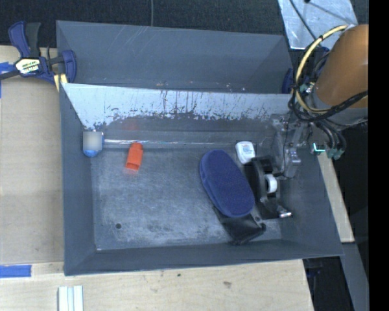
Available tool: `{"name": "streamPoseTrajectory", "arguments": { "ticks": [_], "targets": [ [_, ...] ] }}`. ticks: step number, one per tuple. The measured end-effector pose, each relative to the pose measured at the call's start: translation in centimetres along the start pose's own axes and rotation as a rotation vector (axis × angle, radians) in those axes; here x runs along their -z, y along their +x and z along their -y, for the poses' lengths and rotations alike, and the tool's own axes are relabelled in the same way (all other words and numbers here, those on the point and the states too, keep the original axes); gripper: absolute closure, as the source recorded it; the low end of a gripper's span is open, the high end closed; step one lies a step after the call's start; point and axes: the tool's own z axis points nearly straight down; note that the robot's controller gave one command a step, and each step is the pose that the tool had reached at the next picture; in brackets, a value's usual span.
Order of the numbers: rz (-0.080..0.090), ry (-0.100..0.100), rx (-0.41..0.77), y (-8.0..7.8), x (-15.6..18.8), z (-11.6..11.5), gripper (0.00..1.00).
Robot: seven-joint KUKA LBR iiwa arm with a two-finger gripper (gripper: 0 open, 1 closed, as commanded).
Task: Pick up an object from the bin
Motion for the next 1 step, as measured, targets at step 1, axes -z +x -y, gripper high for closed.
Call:
{"name": "streamPoseTrajectory", "arguments": {
  "ticks": [1],
  "targets": [
    [0.011, 0.001, -0.232, 7.77, -8.11, -1.15, 0.0]
  ]
}}
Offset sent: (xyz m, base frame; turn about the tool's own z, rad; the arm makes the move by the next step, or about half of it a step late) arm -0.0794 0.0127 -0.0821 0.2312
